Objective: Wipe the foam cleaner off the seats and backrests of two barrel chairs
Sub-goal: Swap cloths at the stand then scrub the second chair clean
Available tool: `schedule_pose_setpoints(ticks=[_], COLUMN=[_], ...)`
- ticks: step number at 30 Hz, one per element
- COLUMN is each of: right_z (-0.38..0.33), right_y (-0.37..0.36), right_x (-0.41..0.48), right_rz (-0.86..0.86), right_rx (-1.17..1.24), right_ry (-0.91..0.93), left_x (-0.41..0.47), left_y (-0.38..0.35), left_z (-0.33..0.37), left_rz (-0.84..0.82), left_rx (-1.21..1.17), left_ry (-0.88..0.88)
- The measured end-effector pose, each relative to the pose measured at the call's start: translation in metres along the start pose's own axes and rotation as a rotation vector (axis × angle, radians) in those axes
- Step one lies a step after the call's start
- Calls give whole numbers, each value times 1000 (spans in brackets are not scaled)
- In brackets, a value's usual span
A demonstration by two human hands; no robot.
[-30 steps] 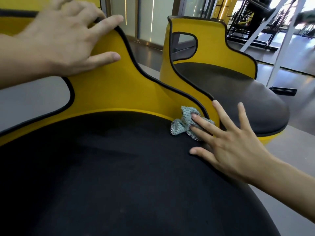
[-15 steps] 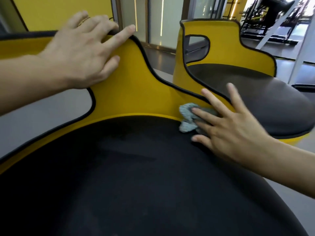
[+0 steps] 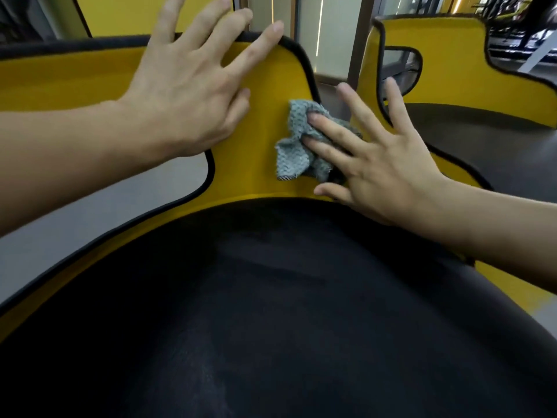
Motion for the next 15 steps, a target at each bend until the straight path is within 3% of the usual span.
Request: schedule_pose_setpoints(ticks=[11,15], right_z=[5,-2], right_y=[-4,10], right_x=[-18,3], right_rz=[-110,-131], right_rx=[254,389], right_ry=[-61,-184], left_x=[-7,-5], left_y=[4,3], left_z=[-5,-4], left_rz=[-8,-5], left_rx=[22,35], left_ry=[-26,-12])
Point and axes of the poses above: each hand's wrist, its own x-axis towards the middle knuckle, its own y-axis out of the back of the hand, z = x × y, the point moved 8 cm from there along x, towards the middle knuckle, and after that the axes turned 10 degrees about -x, right-handed, at the moved point
